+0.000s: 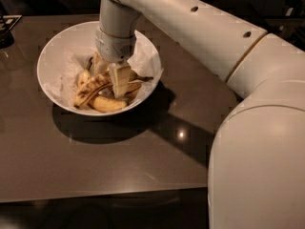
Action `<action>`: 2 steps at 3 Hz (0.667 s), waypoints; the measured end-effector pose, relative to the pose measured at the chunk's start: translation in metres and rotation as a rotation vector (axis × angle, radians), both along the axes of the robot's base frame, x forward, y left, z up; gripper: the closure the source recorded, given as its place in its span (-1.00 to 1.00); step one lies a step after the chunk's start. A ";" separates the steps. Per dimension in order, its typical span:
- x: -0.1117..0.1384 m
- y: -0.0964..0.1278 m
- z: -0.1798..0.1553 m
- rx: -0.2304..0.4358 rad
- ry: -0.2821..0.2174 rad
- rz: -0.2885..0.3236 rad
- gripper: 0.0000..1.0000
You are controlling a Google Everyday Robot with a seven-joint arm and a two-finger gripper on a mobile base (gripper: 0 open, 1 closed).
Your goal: Pick banana from white bowl
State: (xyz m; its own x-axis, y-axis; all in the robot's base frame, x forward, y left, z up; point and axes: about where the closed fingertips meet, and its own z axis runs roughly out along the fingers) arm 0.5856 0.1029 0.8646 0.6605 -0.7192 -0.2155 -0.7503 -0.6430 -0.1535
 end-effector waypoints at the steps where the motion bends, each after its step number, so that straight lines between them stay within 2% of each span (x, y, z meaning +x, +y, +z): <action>1: 0.000 0.000 -0.001 0.000 0.003 0.000 0.29; 2: 0.000 0.000 -0.001 0.000 0.003 0.000 0.76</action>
Offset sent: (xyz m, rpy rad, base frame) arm -0.0001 0.0002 -0.0012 -0.0003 0.0030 0.0004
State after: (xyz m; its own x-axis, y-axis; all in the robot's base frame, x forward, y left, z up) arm 0.5855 0.1031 0.8634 0.6602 -0.7190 -0.2173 -0.7505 -0.6434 -0.1511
